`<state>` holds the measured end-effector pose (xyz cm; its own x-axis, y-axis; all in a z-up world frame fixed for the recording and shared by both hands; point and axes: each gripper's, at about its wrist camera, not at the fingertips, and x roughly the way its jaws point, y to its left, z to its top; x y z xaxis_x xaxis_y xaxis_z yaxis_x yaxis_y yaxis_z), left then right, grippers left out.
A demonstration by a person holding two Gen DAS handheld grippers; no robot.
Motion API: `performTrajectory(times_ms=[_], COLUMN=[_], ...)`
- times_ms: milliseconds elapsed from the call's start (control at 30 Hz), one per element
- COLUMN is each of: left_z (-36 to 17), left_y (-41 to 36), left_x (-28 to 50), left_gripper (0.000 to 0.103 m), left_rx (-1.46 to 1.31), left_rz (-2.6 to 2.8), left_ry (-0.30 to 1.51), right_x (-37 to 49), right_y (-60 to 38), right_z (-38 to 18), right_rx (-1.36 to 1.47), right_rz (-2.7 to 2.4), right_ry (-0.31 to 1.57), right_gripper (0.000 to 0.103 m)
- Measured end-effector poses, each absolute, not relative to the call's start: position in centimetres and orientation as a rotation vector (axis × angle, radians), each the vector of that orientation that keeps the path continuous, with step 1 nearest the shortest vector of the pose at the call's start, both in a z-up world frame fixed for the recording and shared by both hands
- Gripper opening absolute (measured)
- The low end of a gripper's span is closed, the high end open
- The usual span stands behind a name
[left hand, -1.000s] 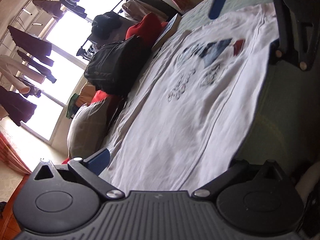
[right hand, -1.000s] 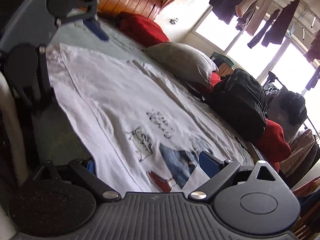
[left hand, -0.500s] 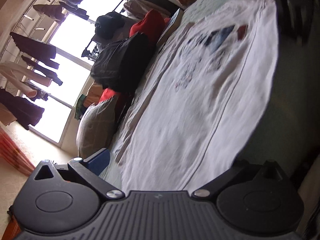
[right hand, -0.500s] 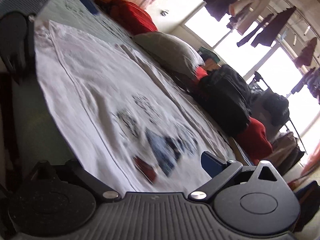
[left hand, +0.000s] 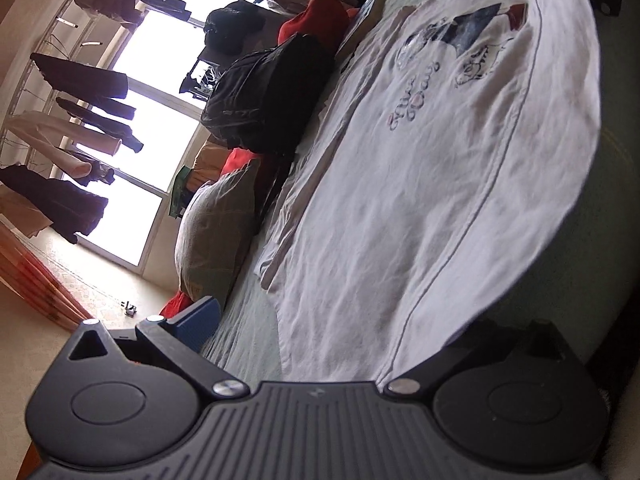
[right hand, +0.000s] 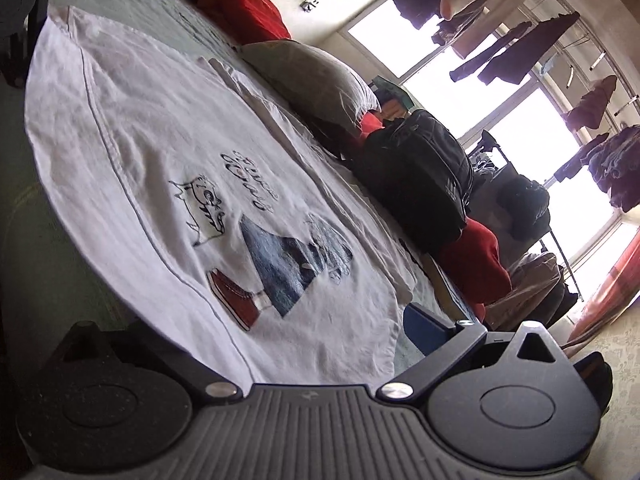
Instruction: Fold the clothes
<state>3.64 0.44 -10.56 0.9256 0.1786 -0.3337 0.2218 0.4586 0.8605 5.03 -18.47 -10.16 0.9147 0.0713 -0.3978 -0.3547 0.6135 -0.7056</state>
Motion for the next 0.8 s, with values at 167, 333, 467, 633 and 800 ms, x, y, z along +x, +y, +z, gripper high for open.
performTrajectory(times_ms=[167,333,467,633,800], left_z=[-10.2,-9.4,-8.6,-7.9,-7.4], left_y=[0.7,0.6,0.5,0.6,0.8], left_x=[3.8,4.2,4.6,5.3,5.9], left_gripper=[0.103,0.103,0.103,0.103,0.103], left_rx=[1.114,1.108,1.111,1.102,1.094], left_rz=[-0.021,-0.013,-0.003,0.013,0.016], left_ry=[0.400,0.380,0.366,0.354,0.353], right_x=[5.4,5.7,6.0,6.5,7.3], right_y=[-19.1,-18.8,-18.9,-19.0,-19.0], right_z=[-9.8,-9.5,-8.8,-7.4,-6.6], right_rx=[-0.880,-0.907,-0.900,-0.893,-0.893], right_rz=[0.225,0.223,0.220,0.208,0.207], right_ry=[0.358,0.354,0.344,0.314,0.305], right_gripper=[0.102,0.102,0.102,0.102,0.102])
